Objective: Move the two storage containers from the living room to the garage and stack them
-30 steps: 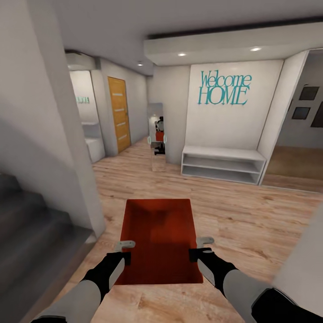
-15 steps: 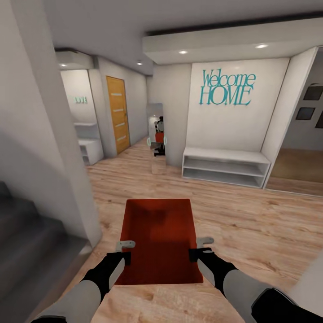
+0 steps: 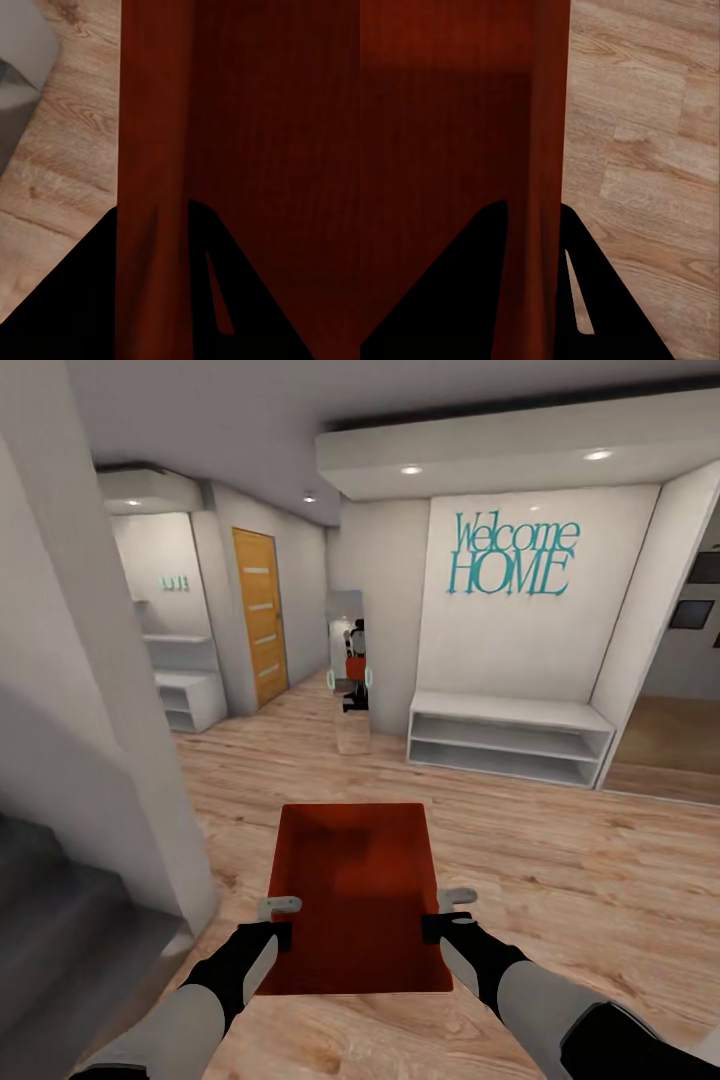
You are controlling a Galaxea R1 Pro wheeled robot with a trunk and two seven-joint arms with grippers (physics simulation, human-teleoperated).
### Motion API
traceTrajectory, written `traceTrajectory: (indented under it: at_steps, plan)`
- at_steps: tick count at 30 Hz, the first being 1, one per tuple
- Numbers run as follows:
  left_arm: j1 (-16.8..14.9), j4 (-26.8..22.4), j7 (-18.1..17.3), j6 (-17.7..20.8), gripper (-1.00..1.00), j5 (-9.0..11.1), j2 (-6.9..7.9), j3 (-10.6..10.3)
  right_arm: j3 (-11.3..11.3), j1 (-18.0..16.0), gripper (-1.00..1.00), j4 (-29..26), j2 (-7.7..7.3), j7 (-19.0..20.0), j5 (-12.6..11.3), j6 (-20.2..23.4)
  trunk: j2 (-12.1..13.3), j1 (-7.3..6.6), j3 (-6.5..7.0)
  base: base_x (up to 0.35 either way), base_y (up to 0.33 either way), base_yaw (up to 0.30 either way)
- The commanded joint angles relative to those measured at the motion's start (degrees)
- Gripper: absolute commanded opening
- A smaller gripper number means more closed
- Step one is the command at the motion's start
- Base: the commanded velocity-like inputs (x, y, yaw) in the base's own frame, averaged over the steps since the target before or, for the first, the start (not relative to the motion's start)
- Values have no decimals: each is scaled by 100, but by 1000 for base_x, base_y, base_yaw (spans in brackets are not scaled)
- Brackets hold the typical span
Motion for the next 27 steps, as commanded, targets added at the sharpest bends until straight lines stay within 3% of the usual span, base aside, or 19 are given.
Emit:
traceTrajectory:
  at_steps: [1, 27]
  plan:
    - [1, 7, 43, 34, -100, 72, 118, -9, -7, -8, -100, -28, -57, -34, 54, -138, -12, 6, -12, 321, 0, 0]
    - [1, 7, 43, 34, -100, 71, 118, -8, -9, -9, -100, -28, -48, -34, 56, -138, -12, 6, -12, 321, 0, 0]
